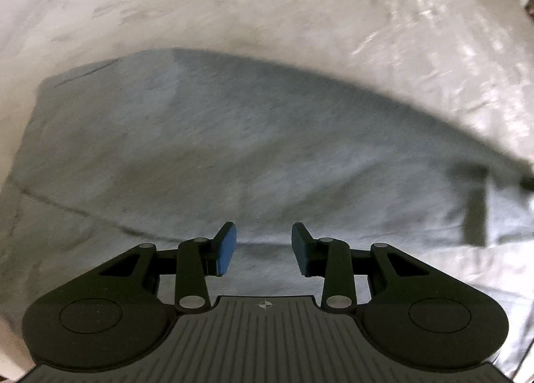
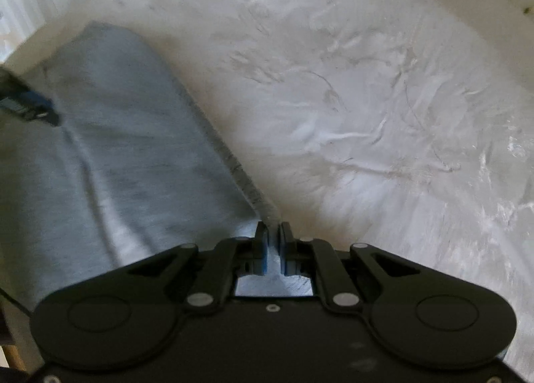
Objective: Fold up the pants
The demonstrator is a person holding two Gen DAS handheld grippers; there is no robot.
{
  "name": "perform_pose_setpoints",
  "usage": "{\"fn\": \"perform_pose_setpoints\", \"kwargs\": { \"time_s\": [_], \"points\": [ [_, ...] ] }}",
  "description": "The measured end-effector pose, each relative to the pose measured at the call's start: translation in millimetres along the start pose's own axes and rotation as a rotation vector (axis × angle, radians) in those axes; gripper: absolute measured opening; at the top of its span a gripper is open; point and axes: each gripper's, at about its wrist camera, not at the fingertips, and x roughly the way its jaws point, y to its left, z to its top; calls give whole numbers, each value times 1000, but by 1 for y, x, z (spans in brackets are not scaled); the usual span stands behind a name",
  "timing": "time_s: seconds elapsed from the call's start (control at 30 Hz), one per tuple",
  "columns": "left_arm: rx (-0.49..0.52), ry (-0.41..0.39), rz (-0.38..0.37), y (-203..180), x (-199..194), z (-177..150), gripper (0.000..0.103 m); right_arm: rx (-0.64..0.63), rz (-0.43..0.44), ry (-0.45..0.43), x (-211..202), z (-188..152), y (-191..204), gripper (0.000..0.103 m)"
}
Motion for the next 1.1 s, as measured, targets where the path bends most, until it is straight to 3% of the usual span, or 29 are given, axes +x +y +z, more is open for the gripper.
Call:
{"fn": "perform_pose_setpoints", "kwargs": {
  "time_s": [0.13,0.3,0.47,0.6,0.73,0.93,1.1],
  "points": [
    [-12,-21,-94,-9,-9,9,36,11,-19,-13,-25,-32,46,8],
    [-41,7,-160,-15,-8,12,36,73,-24,18,-21,-65,89,8],
    [-109,66,-217,-13,3,17,36,177,-48,12,-22,-83,101,9],
    [-170,59,-251,-10,1,27,36,227,-59,3,-22,-87,97,9],
    [-174,54,-220,-11,1,41,36,226,-65,3,-21,-83,95,9],
    [-168,113,-121,-9,18,50,36,244,-57,-3,-18,-85,97,9],
    [-200,138,-97,-8,32,55,36,246,-50,-4,-16,-86,94,10]
  ]
}}
